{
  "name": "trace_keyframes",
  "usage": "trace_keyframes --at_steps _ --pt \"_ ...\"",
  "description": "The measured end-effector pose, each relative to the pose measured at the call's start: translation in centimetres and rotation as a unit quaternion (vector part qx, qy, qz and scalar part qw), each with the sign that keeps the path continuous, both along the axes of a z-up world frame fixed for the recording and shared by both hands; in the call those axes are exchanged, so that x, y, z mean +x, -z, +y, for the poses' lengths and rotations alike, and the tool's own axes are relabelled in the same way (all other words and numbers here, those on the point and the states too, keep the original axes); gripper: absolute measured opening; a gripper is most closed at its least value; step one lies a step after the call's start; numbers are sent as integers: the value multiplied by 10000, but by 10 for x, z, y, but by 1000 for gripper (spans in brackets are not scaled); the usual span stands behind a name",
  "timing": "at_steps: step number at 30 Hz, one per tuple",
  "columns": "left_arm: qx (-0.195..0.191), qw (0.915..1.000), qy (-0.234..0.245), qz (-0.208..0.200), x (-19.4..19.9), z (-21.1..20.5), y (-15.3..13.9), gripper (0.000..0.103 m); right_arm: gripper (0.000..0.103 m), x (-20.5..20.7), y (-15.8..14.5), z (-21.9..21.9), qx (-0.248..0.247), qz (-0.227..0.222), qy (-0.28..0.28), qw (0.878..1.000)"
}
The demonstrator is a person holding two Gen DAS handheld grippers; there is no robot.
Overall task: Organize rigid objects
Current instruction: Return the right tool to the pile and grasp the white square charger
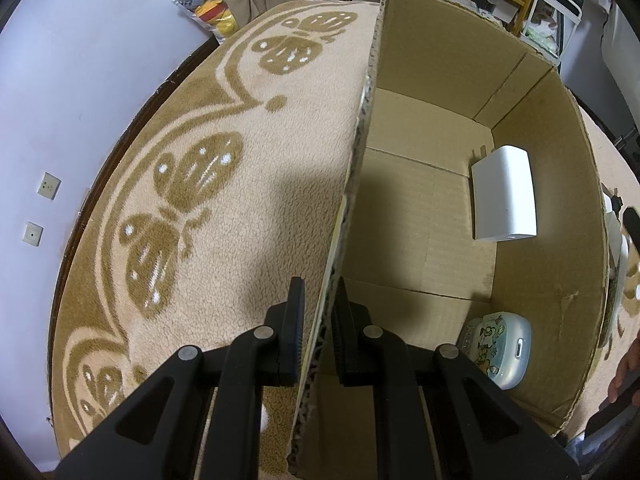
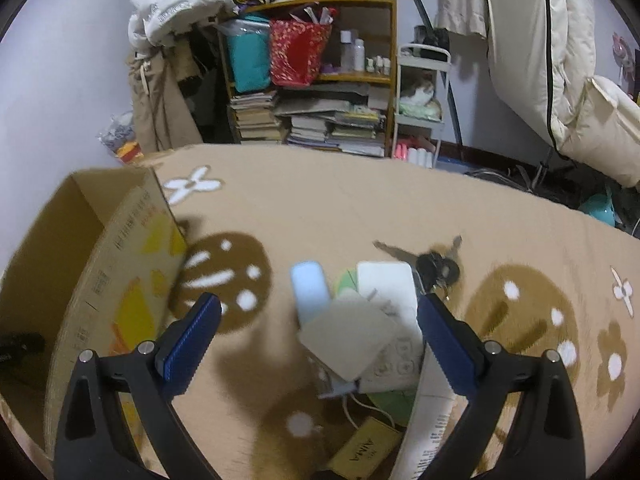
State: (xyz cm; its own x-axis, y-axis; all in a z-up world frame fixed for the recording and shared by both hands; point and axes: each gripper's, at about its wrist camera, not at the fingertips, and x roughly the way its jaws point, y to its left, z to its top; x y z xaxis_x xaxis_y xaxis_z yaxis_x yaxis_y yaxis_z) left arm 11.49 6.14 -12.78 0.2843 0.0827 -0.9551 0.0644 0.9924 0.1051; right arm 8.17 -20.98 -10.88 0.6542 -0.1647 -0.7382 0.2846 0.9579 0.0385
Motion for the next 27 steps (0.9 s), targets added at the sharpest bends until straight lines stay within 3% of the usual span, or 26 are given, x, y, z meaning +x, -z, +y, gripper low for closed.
trace_keyframes --at_steps 5,10,13,21,25,27 --pt "-12 10000 -32 23 1 0 1 12 103 1 15 -11 315 43 128 9994" --pt "-2 10000 -41 36 2 0 2 12 102 2 23 -12 112 84 167 9998" --pt "-44 10000 -47 40 2 2 1 12 90 4 27 -11 42 157 168 9997" --pt "-29 10000 -34 30 2 2 1 12 84 12 41 -13 19 296 226 9993" --pt "-3 10000 -20 23 2 1 1 12 66 15 42 -9 -133 298 248 9992" --pt "-6 10000 -24 24 2 1 1 12 66 13 41 -9 -121 257 238 9993"
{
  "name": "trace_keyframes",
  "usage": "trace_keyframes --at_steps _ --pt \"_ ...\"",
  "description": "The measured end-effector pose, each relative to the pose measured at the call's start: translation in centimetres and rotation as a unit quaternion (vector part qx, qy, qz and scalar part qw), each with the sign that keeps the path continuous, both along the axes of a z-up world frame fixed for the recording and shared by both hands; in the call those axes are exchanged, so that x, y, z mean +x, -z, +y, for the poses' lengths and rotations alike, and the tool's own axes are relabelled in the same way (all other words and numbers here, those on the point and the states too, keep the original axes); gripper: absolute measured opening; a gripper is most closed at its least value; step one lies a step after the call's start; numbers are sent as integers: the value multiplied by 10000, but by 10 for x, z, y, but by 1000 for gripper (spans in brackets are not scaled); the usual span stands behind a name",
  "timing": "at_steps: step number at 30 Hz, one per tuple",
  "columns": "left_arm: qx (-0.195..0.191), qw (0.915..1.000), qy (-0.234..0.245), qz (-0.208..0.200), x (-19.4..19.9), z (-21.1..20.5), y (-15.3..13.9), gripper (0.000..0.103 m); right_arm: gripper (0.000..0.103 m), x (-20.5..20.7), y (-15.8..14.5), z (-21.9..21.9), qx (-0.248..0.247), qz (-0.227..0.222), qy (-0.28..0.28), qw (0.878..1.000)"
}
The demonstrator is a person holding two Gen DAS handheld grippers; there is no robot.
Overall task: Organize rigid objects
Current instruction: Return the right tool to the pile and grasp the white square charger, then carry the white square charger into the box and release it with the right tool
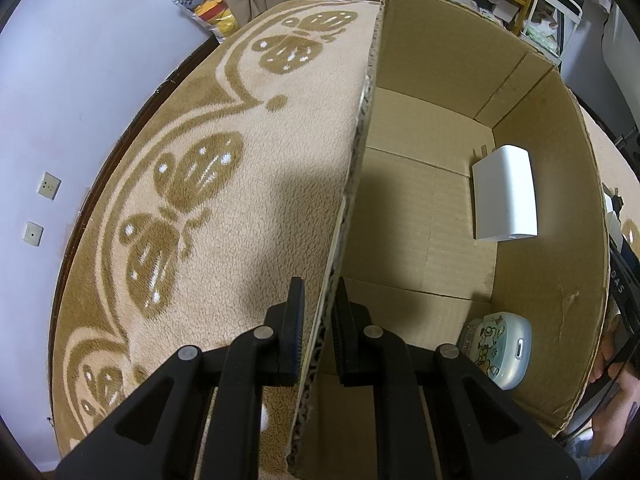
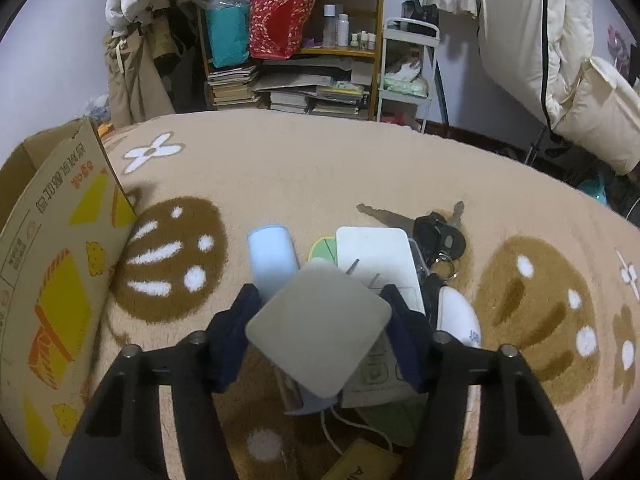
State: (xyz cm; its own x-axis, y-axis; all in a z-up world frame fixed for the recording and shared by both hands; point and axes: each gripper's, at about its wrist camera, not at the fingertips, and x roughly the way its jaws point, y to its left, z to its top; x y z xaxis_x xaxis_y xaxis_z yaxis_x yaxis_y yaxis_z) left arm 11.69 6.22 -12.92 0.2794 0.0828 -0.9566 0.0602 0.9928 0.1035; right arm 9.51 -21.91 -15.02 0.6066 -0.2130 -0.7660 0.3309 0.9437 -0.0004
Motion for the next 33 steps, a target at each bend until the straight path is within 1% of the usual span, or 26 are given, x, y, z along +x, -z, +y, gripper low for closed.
trace_keyframes --at_steps 5,11,15,21,25,29,33 --pt "12 10000 5 -1 0 0 0 12 66 -2 -2 1 -22 -40 -3 10000" --pt "26 10000 6 -2 0 -1 0 12 66 -3 -28 14 25 -358 -195 9992" --pt "20 10000 4 -4 -1 0 -2 12 66 0 -49 25 200 -629 -361 9972" --pt "23 10000 5 -6 -1 -2 -2 12 66 0 -81 55 148 -1034 -797 9913" --pt "16 10000 4 -8 -1 -2 -2 12 66 5 -99 73 283 -1233 -1109 9857" --pt "11 10000 -1 -8 -1 -2 -2 12 66 9 -111 97 345 -1391 -1483 9785" --pt "28 10000 1 -6 -1 -2 -2 12 66 12 -112 120 368 -1424 -1825 9721"
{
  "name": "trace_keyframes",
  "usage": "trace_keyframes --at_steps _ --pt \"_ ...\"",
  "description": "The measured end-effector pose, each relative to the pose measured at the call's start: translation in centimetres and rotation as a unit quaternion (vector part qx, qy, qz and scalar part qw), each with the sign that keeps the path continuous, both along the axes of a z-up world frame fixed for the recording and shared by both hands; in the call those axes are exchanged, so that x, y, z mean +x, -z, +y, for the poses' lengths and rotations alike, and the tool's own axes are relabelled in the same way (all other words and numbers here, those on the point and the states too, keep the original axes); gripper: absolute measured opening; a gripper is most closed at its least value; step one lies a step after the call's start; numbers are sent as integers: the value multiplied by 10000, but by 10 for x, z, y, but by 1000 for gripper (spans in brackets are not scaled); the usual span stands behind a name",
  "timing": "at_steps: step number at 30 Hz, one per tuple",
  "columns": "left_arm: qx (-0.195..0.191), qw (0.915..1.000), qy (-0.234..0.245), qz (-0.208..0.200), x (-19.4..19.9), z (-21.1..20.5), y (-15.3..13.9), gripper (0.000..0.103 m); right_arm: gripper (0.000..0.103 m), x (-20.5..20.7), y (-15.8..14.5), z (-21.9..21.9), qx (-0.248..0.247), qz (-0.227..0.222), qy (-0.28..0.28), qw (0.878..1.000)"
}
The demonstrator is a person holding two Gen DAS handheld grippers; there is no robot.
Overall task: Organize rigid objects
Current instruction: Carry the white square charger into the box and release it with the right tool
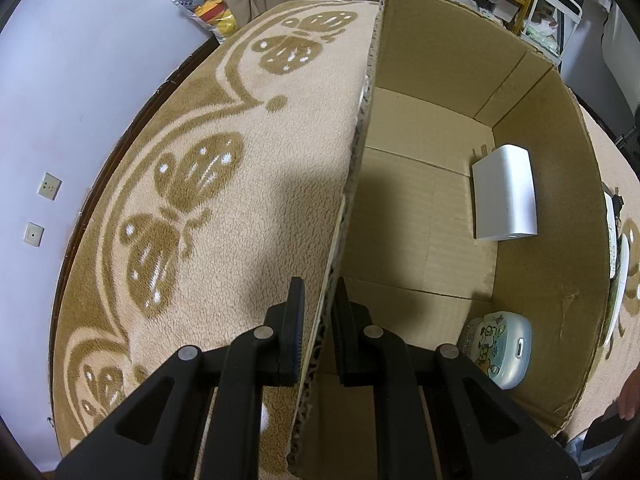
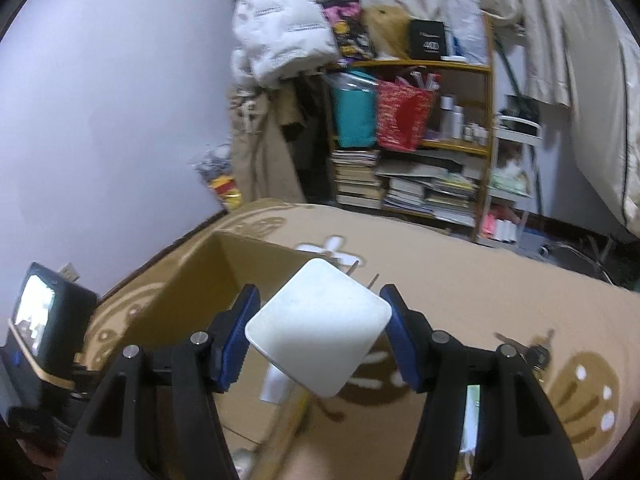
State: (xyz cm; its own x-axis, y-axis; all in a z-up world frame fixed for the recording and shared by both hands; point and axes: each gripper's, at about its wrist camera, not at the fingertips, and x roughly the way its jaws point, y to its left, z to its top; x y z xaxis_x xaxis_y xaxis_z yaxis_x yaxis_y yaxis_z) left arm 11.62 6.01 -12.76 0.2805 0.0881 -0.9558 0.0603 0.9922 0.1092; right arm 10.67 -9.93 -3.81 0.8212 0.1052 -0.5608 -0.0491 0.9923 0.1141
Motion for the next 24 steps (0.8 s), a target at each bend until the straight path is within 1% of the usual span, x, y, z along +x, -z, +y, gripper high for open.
trace_keyframes --at_steps 7,10,12,24 --pt "28 10000 6 -1 0 -1 1 12 66 0 15 27 -143 123 -435 9989" --pt "30 10000 9 -2 0 -1 1 12 66 2 19 29 0 216 -560 9982" --pt "28 10000 16 -6 0 -1 1 12 66 2 23 30 71 289 -606 9977" --pt "33 10000 11 -9 0 -1 0 12 66 4 33 35 -53 543 -630 9965"
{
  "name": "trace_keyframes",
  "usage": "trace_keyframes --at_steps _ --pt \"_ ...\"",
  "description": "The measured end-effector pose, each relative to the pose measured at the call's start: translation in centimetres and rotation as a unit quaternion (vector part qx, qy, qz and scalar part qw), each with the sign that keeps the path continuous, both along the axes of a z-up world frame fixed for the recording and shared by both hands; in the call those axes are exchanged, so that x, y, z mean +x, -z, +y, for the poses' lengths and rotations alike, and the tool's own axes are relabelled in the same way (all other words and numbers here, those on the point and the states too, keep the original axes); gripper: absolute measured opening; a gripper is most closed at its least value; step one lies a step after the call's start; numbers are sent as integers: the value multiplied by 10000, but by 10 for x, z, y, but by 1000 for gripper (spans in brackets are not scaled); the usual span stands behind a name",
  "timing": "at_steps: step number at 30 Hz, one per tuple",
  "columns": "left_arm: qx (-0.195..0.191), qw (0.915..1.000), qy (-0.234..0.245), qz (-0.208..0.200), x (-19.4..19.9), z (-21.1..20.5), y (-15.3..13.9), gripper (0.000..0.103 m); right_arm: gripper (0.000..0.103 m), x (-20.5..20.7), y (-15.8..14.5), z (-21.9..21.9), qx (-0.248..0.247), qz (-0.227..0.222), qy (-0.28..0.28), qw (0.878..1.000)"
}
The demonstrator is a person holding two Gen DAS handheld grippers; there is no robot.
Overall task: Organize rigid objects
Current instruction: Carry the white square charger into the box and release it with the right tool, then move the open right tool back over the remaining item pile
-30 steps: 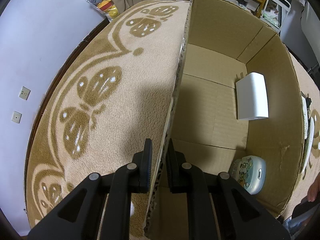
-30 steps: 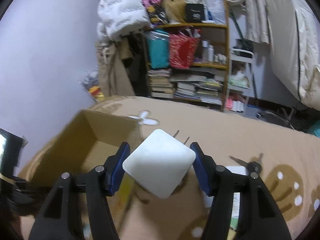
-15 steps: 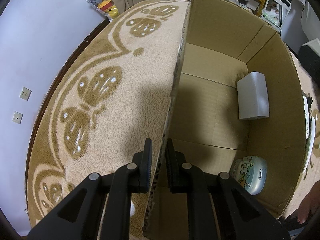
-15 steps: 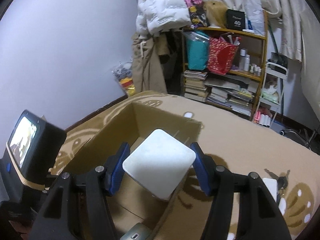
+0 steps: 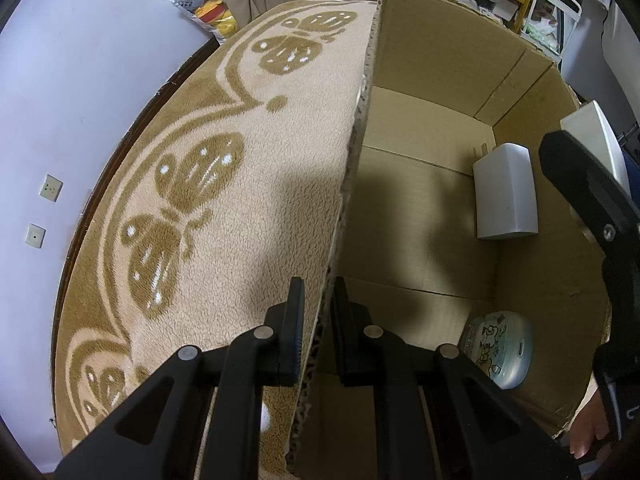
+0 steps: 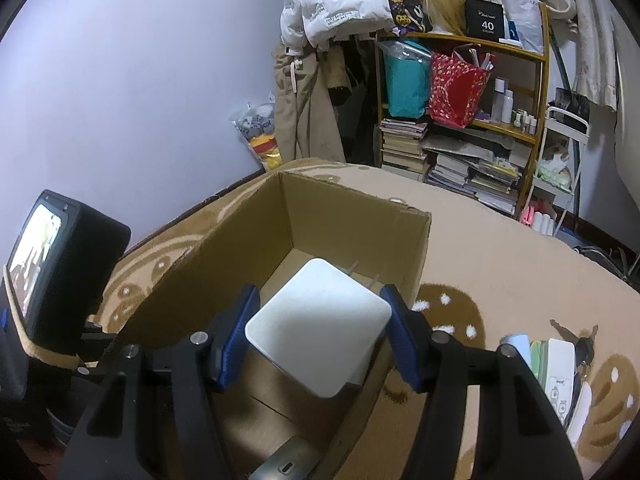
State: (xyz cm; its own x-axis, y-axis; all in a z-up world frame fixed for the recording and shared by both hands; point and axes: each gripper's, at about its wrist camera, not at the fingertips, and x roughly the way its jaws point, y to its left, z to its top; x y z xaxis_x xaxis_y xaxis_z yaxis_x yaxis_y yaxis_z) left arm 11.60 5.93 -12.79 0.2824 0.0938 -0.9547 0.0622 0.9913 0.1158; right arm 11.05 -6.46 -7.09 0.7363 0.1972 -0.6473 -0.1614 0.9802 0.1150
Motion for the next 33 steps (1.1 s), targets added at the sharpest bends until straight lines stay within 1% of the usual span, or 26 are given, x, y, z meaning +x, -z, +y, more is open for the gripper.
trace_keyframes --at_steps 20,28,30,32,33 --pt "125 9999 63 59 -1 -3 4 11 66 2 7 -2 19 138 -9 9999" --pt "118 9998 122 47 -2 -4 5 10 66 -8 1 -7 54 -39 87 9999" --pt "123 9998 121 69 -1 -3 5 10 70 -12 -4 -11 54 -65 163 9998" --pt "136 9998 109 69 0 -3 5 10 87 -15 -8 -16 27 -108 267 9996" --pt "132 9998 106 68 1 -2 6 10 88 -18 -10 -19 7 -165 343 9993"
